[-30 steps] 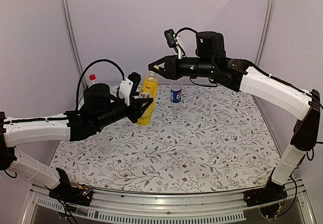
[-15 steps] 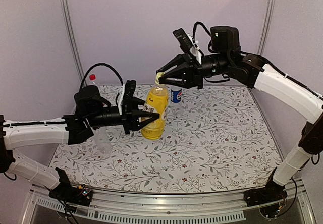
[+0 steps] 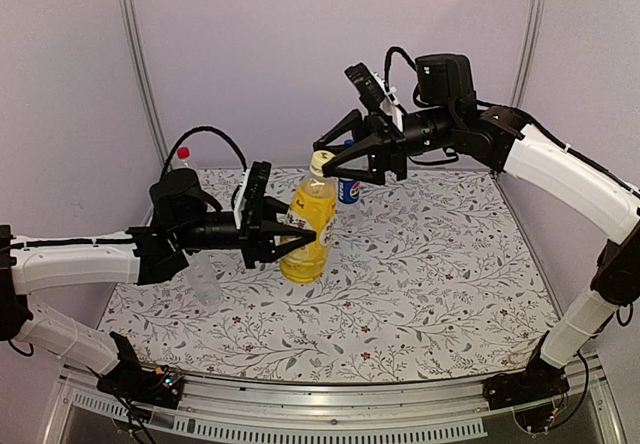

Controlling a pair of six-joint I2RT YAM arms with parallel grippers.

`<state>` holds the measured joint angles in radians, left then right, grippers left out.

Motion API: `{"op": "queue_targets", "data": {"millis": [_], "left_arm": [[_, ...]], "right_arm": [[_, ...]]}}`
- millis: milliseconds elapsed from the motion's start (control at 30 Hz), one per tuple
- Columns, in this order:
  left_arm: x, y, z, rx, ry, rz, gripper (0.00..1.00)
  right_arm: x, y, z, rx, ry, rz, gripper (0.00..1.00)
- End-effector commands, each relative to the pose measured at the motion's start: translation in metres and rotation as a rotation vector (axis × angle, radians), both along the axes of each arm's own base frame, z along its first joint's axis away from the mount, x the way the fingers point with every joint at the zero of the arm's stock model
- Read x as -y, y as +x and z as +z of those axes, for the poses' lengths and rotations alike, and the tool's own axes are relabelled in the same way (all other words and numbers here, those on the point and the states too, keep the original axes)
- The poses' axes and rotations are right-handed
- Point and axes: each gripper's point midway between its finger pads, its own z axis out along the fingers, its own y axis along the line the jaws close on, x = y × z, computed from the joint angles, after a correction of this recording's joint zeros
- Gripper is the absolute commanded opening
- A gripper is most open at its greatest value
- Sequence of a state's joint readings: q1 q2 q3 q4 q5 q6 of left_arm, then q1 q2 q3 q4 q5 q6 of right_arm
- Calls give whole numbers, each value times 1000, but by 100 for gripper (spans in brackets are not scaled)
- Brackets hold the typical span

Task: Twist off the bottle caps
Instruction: Unscrew the bottle cap from the plastic bottle.

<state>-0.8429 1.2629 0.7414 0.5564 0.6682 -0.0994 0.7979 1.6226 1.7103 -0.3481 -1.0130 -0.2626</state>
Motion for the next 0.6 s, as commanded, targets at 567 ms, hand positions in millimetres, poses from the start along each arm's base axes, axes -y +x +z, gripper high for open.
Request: {"op": "queue_targets", "data": {"millis": [567], "left_arm": [[-22, 88, -8, -21, 106, 560, 29]], "right_arm": [[14, 108, 34, -264, 122, -706, 87]]}}
